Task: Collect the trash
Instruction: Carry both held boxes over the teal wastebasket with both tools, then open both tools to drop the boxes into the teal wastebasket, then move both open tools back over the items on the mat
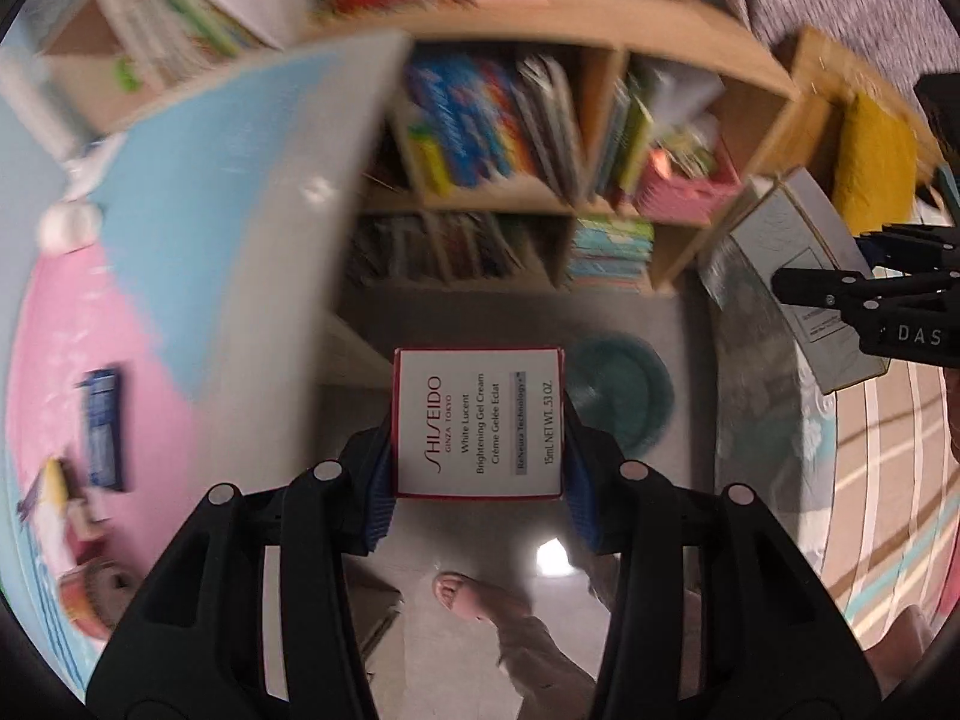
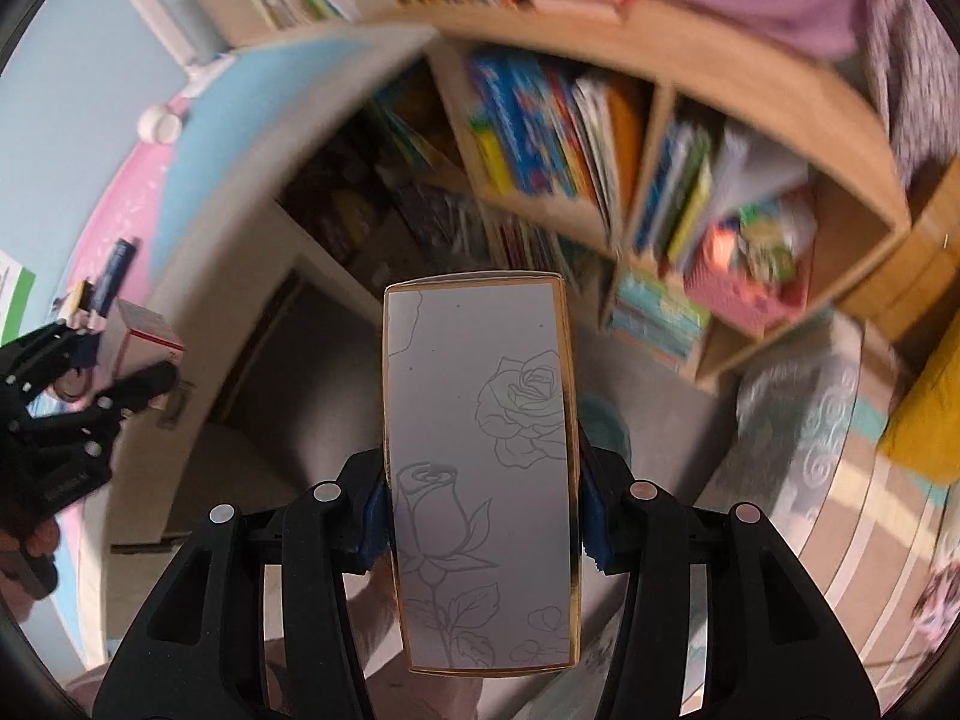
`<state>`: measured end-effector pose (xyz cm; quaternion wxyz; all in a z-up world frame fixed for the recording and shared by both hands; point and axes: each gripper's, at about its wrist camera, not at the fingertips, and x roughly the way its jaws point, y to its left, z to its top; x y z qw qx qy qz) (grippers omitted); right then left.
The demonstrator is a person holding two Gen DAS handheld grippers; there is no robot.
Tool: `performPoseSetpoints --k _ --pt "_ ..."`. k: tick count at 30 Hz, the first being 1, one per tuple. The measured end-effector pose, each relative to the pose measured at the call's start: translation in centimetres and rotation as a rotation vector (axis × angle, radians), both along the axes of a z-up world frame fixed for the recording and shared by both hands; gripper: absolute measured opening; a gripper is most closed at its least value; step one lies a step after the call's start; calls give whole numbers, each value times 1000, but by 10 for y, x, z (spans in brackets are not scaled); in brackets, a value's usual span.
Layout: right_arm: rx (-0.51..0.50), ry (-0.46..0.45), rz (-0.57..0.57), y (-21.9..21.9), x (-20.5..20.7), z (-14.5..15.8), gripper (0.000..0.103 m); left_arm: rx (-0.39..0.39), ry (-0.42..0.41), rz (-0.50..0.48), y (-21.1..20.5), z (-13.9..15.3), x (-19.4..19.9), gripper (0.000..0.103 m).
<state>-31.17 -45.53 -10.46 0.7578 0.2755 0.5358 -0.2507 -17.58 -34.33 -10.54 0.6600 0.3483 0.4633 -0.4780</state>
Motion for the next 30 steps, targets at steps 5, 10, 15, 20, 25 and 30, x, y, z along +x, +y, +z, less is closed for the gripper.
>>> performPoseSetpoints --k 5,10,15,20,25,30 --pt "106 18 -48 -25 -24 -43 50 69 44 -82 -47 -53 -40 43" --pt "191 26 -120 -48 -46 -81 50 142 86 -137 -78 -97 -70 43" --pt "244 34 -177 -68 -61 -112 52 187 117 -168 -99 -125 -90 44" --pt "278 -12 -239 -86 -75 -122 70 208 147 -181 -116 -142 -102 71" --pt "261 -20 -287 -103 -91 -117 72 216 114 -197 -123 -143 -108 78" --pt "241 -24 -276 -107 -99 -107 72 212 117 -181 -120 -137 -103 79"
